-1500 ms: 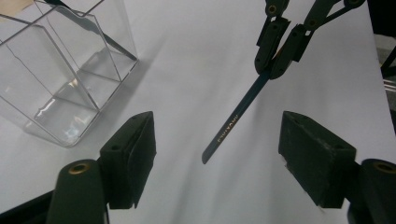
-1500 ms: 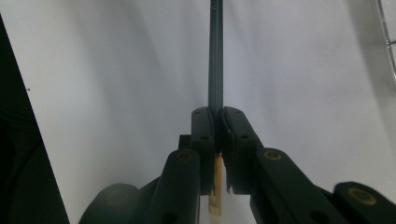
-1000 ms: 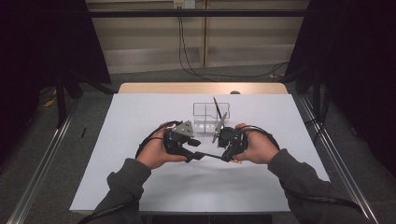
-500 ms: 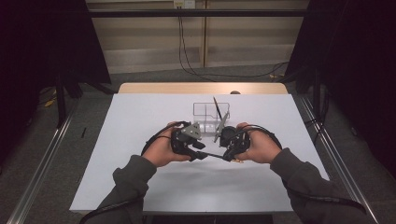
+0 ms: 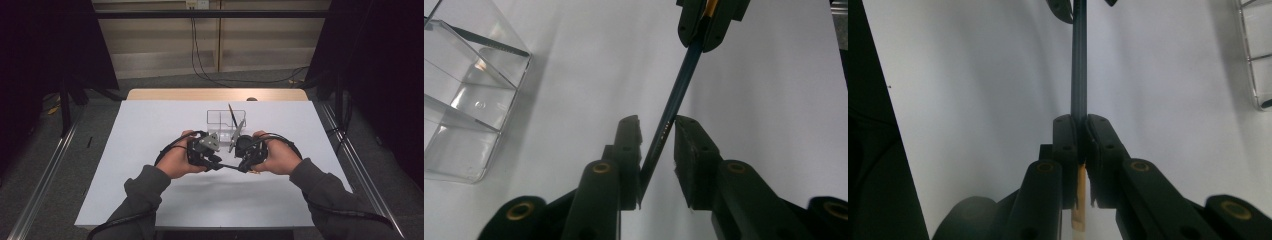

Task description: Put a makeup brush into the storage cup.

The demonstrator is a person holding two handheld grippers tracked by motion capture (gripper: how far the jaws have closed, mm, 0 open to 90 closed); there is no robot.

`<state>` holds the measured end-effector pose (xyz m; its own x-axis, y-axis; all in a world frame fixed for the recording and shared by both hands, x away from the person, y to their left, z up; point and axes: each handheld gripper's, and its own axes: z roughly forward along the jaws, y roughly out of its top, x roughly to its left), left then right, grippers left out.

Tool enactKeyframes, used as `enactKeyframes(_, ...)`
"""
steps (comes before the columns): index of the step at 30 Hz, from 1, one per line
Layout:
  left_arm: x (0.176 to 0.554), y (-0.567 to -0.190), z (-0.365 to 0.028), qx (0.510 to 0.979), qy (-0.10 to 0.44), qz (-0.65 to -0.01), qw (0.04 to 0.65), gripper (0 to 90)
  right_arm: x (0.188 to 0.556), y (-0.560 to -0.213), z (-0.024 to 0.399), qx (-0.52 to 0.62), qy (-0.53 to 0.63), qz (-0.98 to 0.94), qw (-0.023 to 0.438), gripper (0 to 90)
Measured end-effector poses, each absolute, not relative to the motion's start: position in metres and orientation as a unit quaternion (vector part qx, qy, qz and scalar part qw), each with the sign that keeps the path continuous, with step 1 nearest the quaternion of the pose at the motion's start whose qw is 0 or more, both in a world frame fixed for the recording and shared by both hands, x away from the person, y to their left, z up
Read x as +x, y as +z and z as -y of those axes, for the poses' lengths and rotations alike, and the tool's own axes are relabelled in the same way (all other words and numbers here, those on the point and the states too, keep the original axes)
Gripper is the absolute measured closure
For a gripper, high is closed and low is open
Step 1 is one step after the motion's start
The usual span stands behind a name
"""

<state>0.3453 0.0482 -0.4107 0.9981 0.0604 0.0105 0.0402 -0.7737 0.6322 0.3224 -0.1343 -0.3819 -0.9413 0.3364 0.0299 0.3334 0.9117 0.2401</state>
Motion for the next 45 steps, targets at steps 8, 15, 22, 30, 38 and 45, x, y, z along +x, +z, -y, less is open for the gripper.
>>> enactKeyframes(8, 0.345, -0.413, -0.045, 0.947, 0.007, -0.024, 0.319, 76.1, 0.323, -0.380, 0.136, 0.162, 0.134, -0.978, 0.011, 84.2)
enactKeyframes(15, 0.344, -0.414, -0.044, 0.949, 0.007, -0.022, 0.313, 78.3, 0.323, -0.379, 0.136, 0.159, 0.135, -0.978, 0.009, 84.0)
enactKeyframes(22, 0.341, -0.411, -0.045, 0.951, -0.001, -0.014, 0.309, 81.8, 0.324, -0.376, 0.137, 0.128, 0.137, -0.982, 0.019, 83.0)
enactKeyframes(30, 0.336, -0.408, -0.047, 0.950, -0.006, -0.021, 0.311, 86.0, 0.324, -0.378, 0.141, 0.152, 0.151, -0.977, 0.028, 75.9)
enactKeyframes(38, 0.336, -0.411, -0.056, 0.941, -0.014, -0.044, 0.336, 86.0, 0.329, -0.376, 0.148, 0.168, 0.175, -0.968, 0.055, 54.5)
enactKeyframes(45, 0.339, -0.417, -0.068, 0.934, -0.010, -0.073, 0.350, 85.9, 0.331, -0.376, 0.153, 0.196, 0.194, -0.960, 0.053, 41.6)
